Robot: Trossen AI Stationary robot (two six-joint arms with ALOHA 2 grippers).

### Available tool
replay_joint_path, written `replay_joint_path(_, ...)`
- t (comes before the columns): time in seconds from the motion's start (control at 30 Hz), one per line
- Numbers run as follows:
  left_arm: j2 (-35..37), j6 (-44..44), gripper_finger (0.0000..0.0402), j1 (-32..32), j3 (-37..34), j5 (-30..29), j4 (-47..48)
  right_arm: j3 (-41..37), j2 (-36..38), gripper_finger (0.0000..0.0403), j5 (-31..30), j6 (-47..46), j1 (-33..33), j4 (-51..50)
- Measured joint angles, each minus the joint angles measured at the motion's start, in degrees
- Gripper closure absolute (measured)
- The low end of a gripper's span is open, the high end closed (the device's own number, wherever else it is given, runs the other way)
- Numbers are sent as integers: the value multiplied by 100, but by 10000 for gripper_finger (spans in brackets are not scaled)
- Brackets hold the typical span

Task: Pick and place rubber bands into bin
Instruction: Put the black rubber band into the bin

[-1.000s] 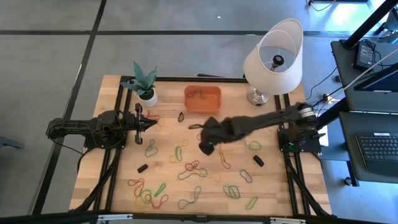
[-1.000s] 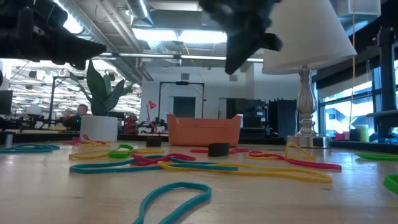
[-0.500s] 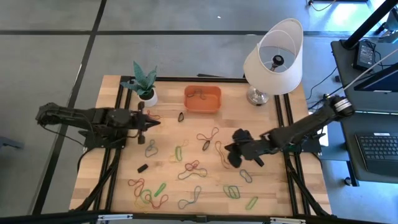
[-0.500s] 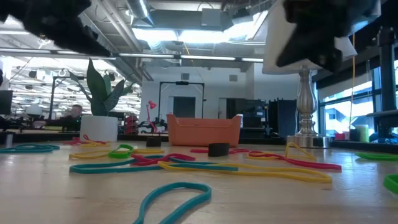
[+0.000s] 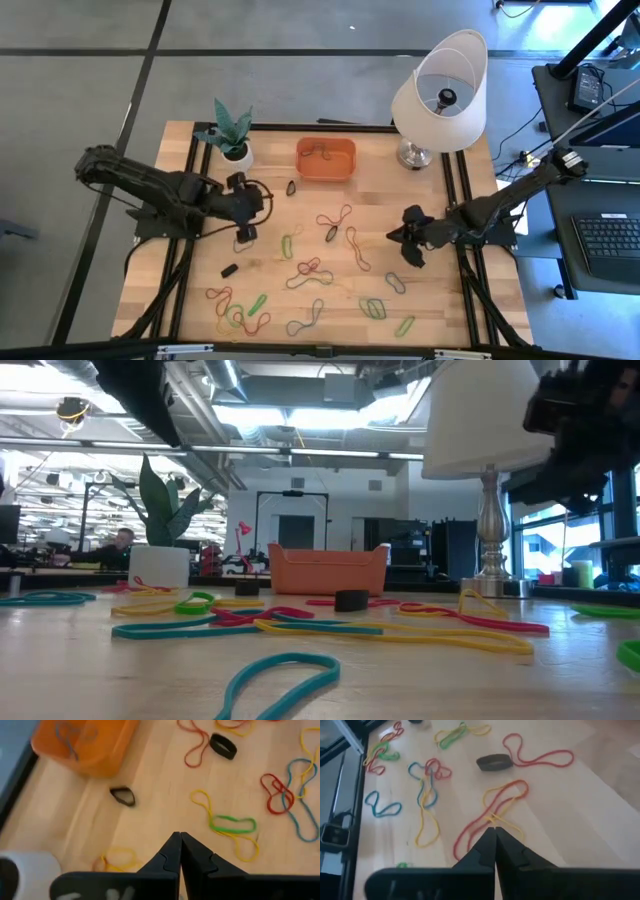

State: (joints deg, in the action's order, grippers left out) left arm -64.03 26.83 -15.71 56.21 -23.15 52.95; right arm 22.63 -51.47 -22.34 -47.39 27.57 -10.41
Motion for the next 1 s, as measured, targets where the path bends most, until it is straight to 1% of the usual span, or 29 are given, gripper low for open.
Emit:
replay_joint_path(0.07, -244, 421, 400, -134, 189, 201, 208, -170, 240, 398, 1, 182, 0, -3)
replay_joint_path(0.13, -451, 865, 400, -275, 295, 558, 345, -330, 453, 397, 5, 405, 0, -1)
replay_joint_path(0.23, -640, 1908, 400, -487, 310, 1006, 536, -516, 716, 397, 11, 469, 0, -16)
replay_joint_path(0.33, -804, 3085, 400, -753, 310, 1208, 639, -612, 910, 396, 145, 478, 0, -11)
replay_joint_path(0.4, -902, 3672, 400, -929, 312, 1287, 628, -636, 996, 396, 239, 528, 0, -38)
replay_joint_path(0.5, -1077, 4155, 400, -1171, 312, 1302, 627, -636, 1055, 396, 296, 591, 0, -7)
replay_joint_path(0.6, -1274, 4305, 400, -1363, 312, 1308, 625, -636, 1066, 396, 296, 575, 0, -4)
replay_joint_path(0.7, -1508, 4475, 393, -1529, 312, 1574, 610, -636, 1065, 396, 299, 430, 0, -3)
replay_joint_path(0.77, -1682, 4545, 378, -1622, 312, 1748, 652, -636, 1065, 396, 298, 421, 0, -1)
replay_joint_path(0.83, -1854, 4732, 354, -1671, 312, 1959, 756, -636, 1065, 396, 299, 412, 0, -1)
replay_joint_path(0.93, -2142, 4968, 308, -1729, 312, 2305, 920, -636, 1065, 396, 297, 421, 0, 18)
replay_joint_path(1.0, -2338, 5051, 275, -1803, 312, 2376, 986, -636, 1065, 396, 298, 423, 0, 23)
